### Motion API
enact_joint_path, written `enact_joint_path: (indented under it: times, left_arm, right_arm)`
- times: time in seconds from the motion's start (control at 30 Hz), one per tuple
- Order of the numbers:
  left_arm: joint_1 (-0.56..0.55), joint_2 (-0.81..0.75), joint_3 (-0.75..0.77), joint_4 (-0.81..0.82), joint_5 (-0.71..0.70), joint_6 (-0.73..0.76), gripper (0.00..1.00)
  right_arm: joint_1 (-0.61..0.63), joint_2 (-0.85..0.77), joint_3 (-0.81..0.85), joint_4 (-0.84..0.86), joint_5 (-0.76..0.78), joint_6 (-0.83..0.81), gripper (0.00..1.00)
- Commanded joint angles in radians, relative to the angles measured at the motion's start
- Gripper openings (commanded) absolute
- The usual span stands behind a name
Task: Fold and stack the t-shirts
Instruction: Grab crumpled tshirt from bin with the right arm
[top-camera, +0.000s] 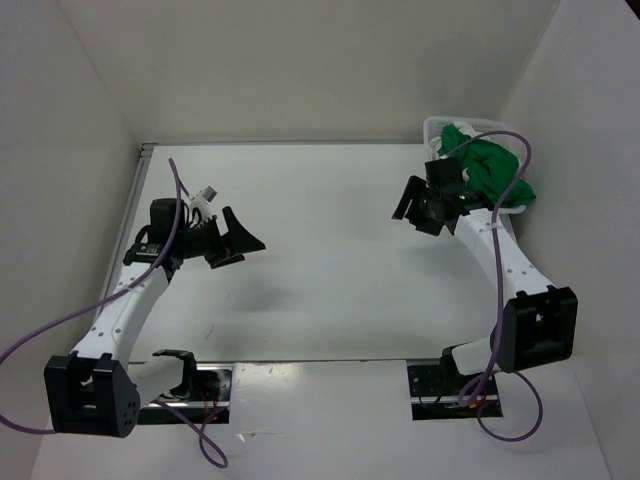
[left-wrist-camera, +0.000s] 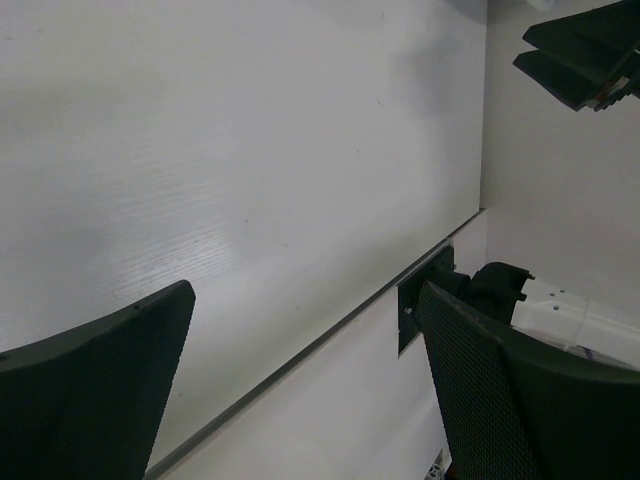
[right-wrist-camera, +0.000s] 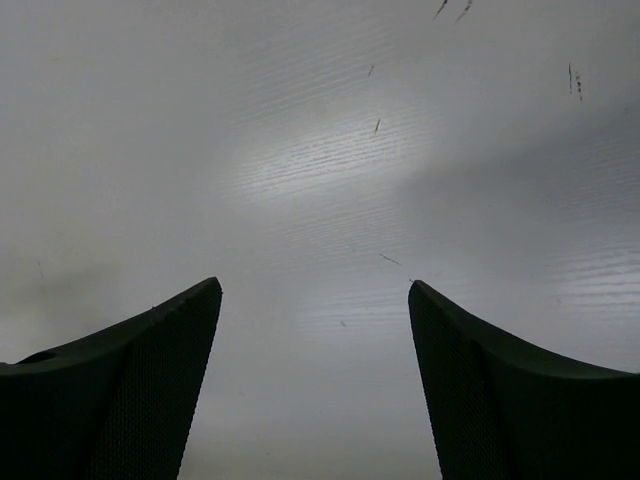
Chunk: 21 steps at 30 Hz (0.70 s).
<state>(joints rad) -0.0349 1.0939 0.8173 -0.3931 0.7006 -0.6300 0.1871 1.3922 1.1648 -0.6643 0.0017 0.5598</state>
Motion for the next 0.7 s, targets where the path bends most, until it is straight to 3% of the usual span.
enact_joint_path:
  times: [0.0, 0.07, 0.1, 0.23, 0.27, 0.3, 0.4, 0.47, 0.6, 0.67]
  left_arm:
    - [0.006, -0.046, 0.002, 0.040, 0.039, 0.035, 1.00]
    - [0.006, -0.046, -0.007, 0.052, 0.051, 0.035, 1.00]
    - [0.006, -0.046, -0.007, 0.062, 0.066, 0.035, 1.00]
    - [0.006, -0.046, -0.027, 0.062, 0.076, 0.044, 1.00]
    - [0.006, -0.046, -0.042, 0.075, 0.076, 0.044, 0.96]
    - [0.006, -0.046, -0.056, 0.088, 0.085, 0.030, 0.77]
    - [0.006, -0.066, -0.079, 0.102, 0.085, 0.009, 0.48]
    - [0.006, -0.075, -0.089, 0.102, 0.073, 0.009, 0.43]
    - [0.006, -0.088, -0.109, 0.102, 0.063, 0.009, 0.47]
    - [0.006, -0.100, -0.119, 0.102, 0.063, 0.000, 0.53]
  right_arm:
    - [-0.021, 0.017, 0.099, -0.012, -0.021, 0.002, 0.67]
    - [-0.053, 0.018, 0.110, 0.017, -0.072, 0.002, 0.58]
    - [-0.064, 0.018, 0.110, 0.053, -0.130, 0.002, 0.48]
    - [-0.084, 0.050, 0.192, 0.049, -0.106, -0.009, 0.26]
    - [-0.084, 0.068, 0.246, 0.036, -0.045, -0.009, 0.14]
    - [-0.107, 0.106, 0.272, 0.010, 0.002, -0.009, 0.08]
    - [-0.185, 0.174, 0.354, 0.021, 0.012, -0.009, 0.08]
    - [-0.221, 0.215, 0.409, 0.031, 0.047, -0.020, 0.10]
    - [-0.270, 0.339, 0.502, 0.040, 0.156, -0.031, 0.28]
    - [-0.285, 0.404, 0.551, 0.040, 0.167, -0.031, 0.45]
